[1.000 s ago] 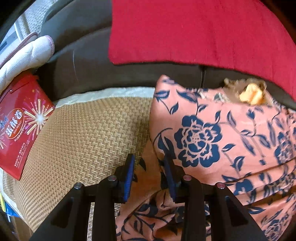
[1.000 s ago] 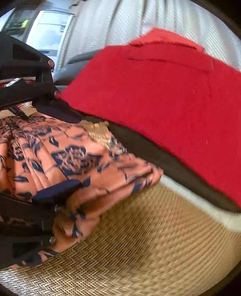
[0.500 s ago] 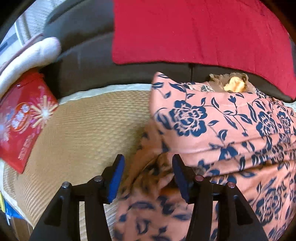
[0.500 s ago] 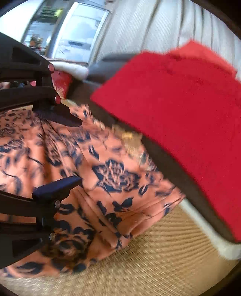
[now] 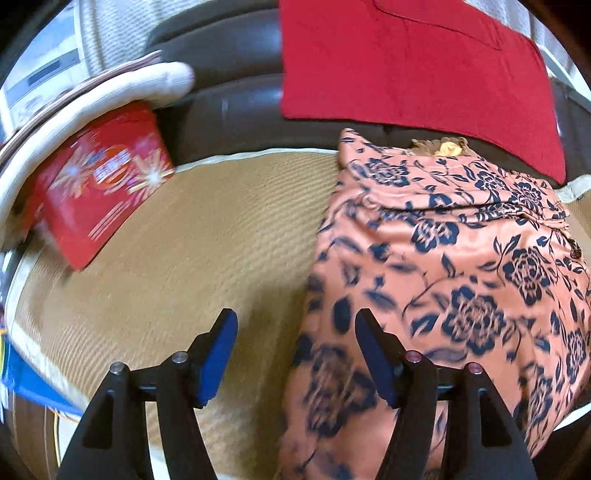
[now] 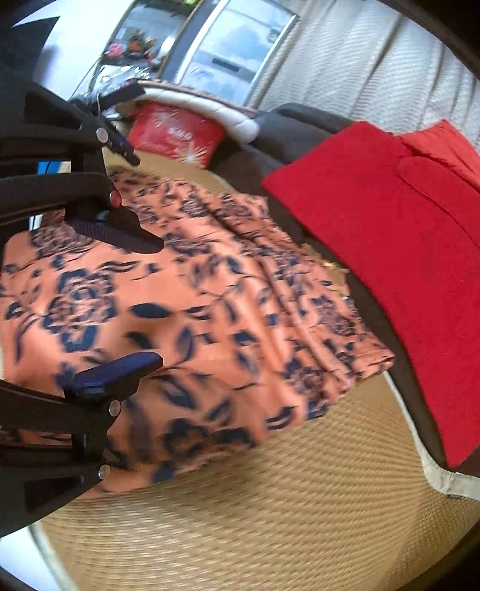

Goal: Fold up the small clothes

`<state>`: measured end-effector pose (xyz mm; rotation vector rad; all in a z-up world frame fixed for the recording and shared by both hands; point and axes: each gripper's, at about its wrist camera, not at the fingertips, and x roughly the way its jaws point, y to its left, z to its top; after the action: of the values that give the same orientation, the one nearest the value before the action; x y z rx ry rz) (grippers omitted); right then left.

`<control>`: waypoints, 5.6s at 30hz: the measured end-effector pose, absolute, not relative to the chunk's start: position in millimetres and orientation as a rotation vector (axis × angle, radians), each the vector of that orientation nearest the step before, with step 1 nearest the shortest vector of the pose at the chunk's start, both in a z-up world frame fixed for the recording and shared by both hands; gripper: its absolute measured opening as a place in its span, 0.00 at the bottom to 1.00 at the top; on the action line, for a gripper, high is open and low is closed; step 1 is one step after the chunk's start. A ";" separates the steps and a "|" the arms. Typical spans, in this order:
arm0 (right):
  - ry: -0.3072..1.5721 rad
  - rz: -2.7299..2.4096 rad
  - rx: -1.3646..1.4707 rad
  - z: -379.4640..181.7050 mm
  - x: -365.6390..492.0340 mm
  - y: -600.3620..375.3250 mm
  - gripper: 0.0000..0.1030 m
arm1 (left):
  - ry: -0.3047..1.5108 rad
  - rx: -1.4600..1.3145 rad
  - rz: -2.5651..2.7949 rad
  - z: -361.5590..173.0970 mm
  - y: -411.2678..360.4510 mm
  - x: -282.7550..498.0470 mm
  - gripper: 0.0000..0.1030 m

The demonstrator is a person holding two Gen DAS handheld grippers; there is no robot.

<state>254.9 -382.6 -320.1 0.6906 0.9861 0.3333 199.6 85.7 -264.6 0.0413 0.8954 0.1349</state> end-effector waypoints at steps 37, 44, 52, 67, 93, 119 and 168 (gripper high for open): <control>1.157 -0.029 0.566 -364.8 193.9 -428.4 0.57 | 1.113 -0.196 -0.129 -322.7 103.9 156.4 0.20; 1.170 -0.037 0.454 -362.6 187.9 -408.9 0.27 | 1.122 -0.179 -0.143 -324.3 98.1 156.5 0.33; 1.182 -0.003 0.449 -359.1 194.3 -400.8 0.11 | 1.121 -0.269 -0.185 -323.5 106.1 160.8 0.07; 1.007 0.210 0.737 -278.9 250.3 -453.1 0.06 | 0.921 -0.397 -0.256 -243.4 129.0 209.4 0.06; 0.976 0.124 0.781 -311.1 166.9 -452.0 0.15 | 1.021 -0.224 -0.115 -278.9 123.3 181.8 0.66; 1.163 -0.074 0.661 -374.6 172.0 -425.0 0.43 | 1.202 -0.198 -0.196 -312.5 114.9 180.3 0.69; 0.878 0.237 1.152 -351.1 560.7 -453.2 0.17 | 1.106 -0.468 -0.235 -289.5 118.6 528.3 0.09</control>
<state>560.7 -453.2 -351.1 1.1516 0.8783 0.2370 528.3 118.6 -289.5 -0.4677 1.1057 -0.2346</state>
